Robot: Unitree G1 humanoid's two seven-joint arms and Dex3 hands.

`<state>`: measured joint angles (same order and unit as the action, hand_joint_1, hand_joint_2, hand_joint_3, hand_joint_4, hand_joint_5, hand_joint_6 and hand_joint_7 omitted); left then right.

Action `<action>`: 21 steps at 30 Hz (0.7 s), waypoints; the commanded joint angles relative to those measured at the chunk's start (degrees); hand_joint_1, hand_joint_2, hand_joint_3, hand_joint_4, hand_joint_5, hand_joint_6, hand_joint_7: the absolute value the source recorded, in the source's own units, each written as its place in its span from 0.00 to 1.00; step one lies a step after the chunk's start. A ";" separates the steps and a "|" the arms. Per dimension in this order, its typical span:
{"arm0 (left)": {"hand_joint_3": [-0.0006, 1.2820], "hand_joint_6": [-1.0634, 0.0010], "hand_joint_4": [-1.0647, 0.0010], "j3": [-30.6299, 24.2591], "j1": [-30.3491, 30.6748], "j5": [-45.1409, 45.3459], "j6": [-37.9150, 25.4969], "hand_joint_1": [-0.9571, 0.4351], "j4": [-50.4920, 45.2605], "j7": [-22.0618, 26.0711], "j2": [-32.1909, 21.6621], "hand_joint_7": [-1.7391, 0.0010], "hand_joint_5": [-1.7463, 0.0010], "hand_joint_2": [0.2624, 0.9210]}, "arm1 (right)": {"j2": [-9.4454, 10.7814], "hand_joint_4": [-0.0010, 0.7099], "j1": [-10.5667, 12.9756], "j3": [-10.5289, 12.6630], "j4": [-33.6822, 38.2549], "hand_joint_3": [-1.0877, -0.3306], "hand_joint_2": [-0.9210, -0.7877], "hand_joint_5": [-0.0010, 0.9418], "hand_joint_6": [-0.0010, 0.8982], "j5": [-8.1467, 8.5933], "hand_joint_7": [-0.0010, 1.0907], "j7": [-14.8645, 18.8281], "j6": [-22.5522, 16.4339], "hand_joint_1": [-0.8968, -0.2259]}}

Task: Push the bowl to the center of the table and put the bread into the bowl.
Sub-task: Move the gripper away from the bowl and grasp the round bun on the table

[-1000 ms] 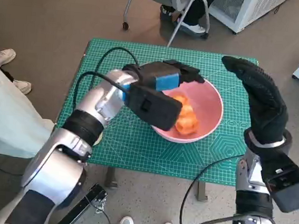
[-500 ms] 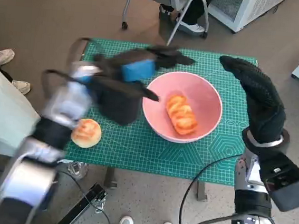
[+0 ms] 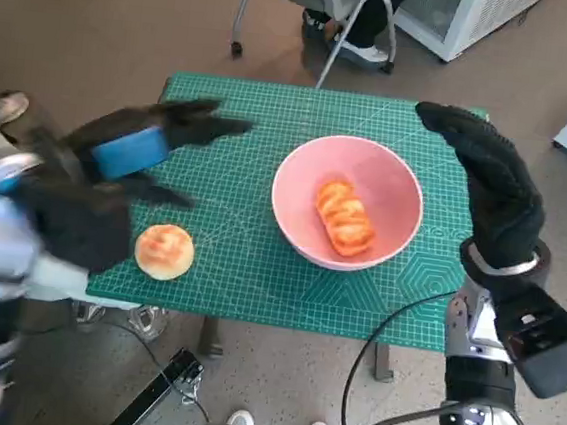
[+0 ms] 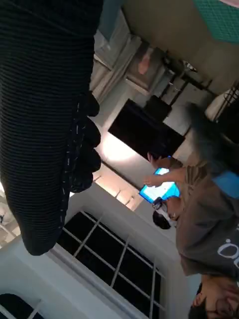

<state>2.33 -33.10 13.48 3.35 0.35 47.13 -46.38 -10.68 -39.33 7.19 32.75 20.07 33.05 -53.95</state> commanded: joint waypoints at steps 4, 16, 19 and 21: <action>0.00 0.69 0.87 0.36 5.57 1.08 -2.06 0.66 -1.84 0.97 -3.73 0.97 1.00 0.82 | 0.64 0.45 0.15 -0.43 0.90 0.45 0.00 0.00 0.00 0.37 0.82 1.18 1.60 0.34; 0.00 0.69 0.87 4.02 7.02 5.21 -3.21 0.66 1.39 -1.26 -2.56 0.98 1.00 0.82 | 0.70 0.45 -0.30 -0.16 1.44 0.44 0.00 0.00 0.00 0.37 0.82 1.47 2.04 0.36; 0.00 0.69 0.87 5.23 6.92 5.96 -3.35 0.66 2.96 -1.69 -1.84 0.99 1.00 0.82 | 0.65 0.45 -0.22 -0.13 1.25 0.44 0.00 0.00 0.01 0.32 0.81 1.45 2.07 0.36; 0.00 0.69 0.87 6.25 6.67 6.59 -3.45 0.66 4.17 -1.84 -1.42 0.99 1.00 0.82 | 0.60 0.45 -0.16 -0.10 1.16 0.44 0.00 0.00 0.01 0.30 0.81 1.46 2.00 0.36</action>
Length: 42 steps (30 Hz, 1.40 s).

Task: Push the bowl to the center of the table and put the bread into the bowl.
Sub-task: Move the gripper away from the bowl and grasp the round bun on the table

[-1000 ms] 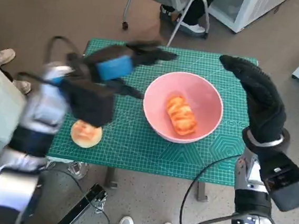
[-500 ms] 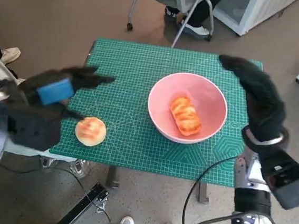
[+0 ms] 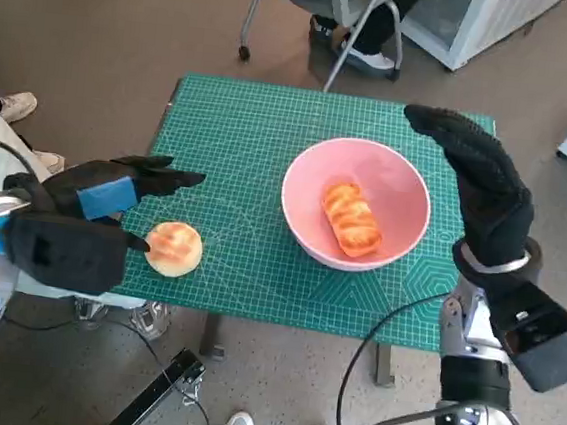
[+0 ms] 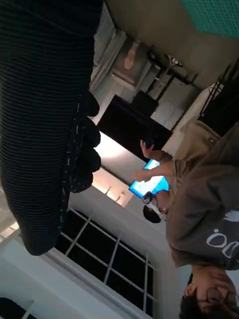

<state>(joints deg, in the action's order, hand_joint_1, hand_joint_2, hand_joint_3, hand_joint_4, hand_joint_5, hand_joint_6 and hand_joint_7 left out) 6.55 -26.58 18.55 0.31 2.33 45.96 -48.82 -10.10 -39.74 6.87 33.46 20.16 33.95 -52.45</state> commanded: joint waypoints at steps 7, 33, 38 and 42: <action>0.00 0.69 0.86 5.48 -1.28 3.60 1.60 0.66 8.73 -1.58 2.77 0.99 1.00 0.82 | -0.20 0.46 0.62 0.39 -0.10 0.44 0.00 0.00 0.01 0.70 0.81 0.99 0.65 0.36; 0.02 0.39 0.52 17.48 -7.79 14.42 5.38 0.67 28.64 -4.61 7.85 0.92 0.93 0.92 | -0.63 0.45 0.42 1.33 0.63 0.45 0.00 0.00 0.01 0.32 0.81 1.74 -0.82 0.34; 0.07 0.43 0.42 15.12 -7.93 12.69 8.25 0.68 26.33 -6.81 6.57 0.46 0.50 0.98 | -0.68 0.45 0.49 1.26 0.42 0.45 0.00 0.00 0.01 0.47 0.81 1.80 -0.52 0.35; 0.09 0.44 0.42 11.71 -7.73 9.23 11.27 0.69 24.14 -8.60 5.86 0.32 0.35 1.00 | -0.69 0.45 0.45 1.22 0.39 0.45 0.00 0.00 0.01 0.49 0.81 1.82 -0.32 0.35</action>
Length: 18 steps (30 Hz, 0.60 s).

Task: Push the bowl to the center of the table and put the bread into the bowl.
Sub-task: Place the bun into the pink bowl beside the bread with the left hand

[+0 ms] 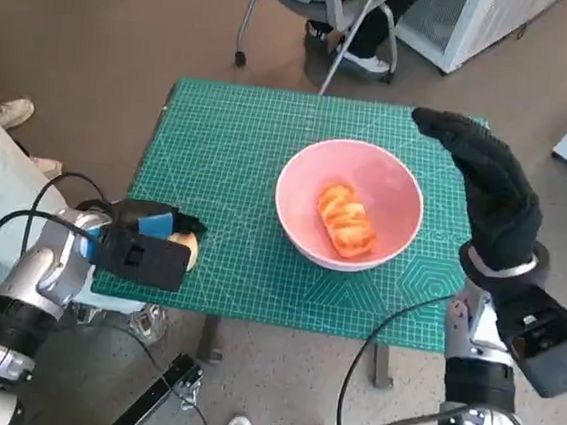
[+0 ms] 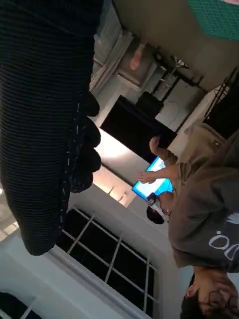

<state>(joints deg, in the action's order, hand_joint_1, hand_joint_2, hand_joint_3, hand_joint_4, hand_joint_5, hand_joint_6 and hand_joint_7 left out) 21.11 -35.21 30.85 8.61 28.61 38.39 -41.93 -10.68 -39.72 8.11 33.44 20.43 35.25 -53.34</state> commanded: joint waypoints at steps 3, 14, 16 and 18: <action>0.08 0.41 0.43 -6.55 0.70 -6.86 4.95 0.69 -4.90 -1.90 -1.30 0.33 0.31 1.00 | -0.06 0.45 0.32 -0.05 0.59 0.45 0.00 0.00 0.01 0.04 0.81 0.41 0.59 0.35; 0.07 0.37 0.42 -14.31 -5.32 -14.63 7.34 0.69 -10.90 -5.30 1.43 0.37 0.27 0.99 | 0.20 0.45 0.00 -0.30 0.75 0.45 0.00 0.00 0.02 -0.16 0.80 0.37 0.56 0.35; 0.07 0.37 0.42 -14.54 -6.90 -14.96 7.68 0.69 -11.31 -6.14 2.28 0.35 0.29 0.99 | 0.24 0.45 -0.05 -0.30 0.84 0.45 0.00 0.00 0.02 -0.10 0.80 0.44 0.48 0.36; 0.07 0.38 0.41 -14.42 -9.07 -14.96 7.78 0.69 -11.63 -7.08 3.61 0.32 0.32 0.99 | 0.24 0.45 -0.13 -0.33 0.93 0.45 0.00 0.00 0.02 -0.09 0.80 0.53 0.40 0.36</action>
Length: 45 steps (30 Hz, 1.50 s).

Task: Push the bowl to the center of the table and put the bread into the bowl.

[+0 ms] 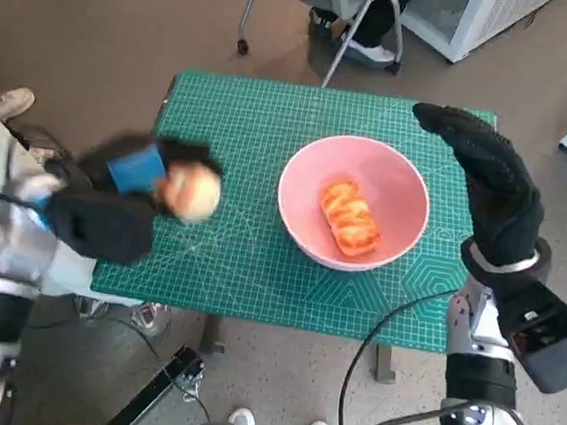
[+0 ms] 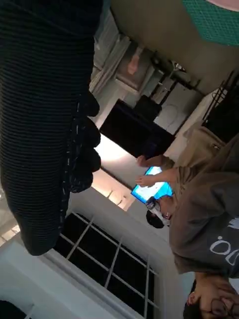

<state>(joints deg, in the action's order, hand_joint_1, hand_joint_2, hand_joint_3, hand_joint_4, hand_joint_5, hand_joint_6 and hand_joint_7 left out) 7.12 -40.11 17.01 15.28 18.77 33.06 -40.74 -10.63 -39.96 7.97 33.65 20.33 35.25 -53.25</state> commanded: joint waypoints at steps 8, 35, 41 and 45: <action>0.07 0.39 0.40 2.81 -11.38 2.15 0.19 0.69 -0.68 -5.35 8.97 0.30 0.34 0.99 | 0.19 0.45 -0.18 -0.17 1.10 0.45 0.00 0.00 0.02 0.02 0.80 0.60 0.25 0.36; 0.03 0.86 0.99 12.40 -22.41 3.63 -3.88 0.62 28.29 4.42 23.05 0.89 0.99 0.85 | -0.77 0.45 1.56 0.73 -1.26 0.46 0.00 0.00 0.03 0.95 0.79 0.36 0.66 0.35; 0.02 0.84 0.98 9.35 -20.07 1.14 0.26 0.59 28.87 0.05 24.10 0.89 0.99 0.85 | -0.72 0.45 1.39 1.18 -1.72 0.47 0.00 0.00 0.05 0.22 0.76 -0.66 0.81 0.34; 0.03 0.75 0.87 5.72 -18.66 -2.82 3.55 0.55 28.57 -3.11 25.34 0.87 0.98 0.89 | -0.65 0.45 1.10 1.32 -1.75 0.47 0.00 0.00 0.05 -0.37 0.75 -1.38 0.65 0.34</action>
<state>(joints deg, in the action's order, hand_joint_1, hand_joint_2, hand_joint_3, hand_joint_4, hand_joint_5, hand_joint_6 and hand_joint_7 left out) 15.23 -60.09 17.00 16.19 47.37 32.18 -16.51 -11.09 -39.66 8.91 31.88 20.24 34.61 -53.03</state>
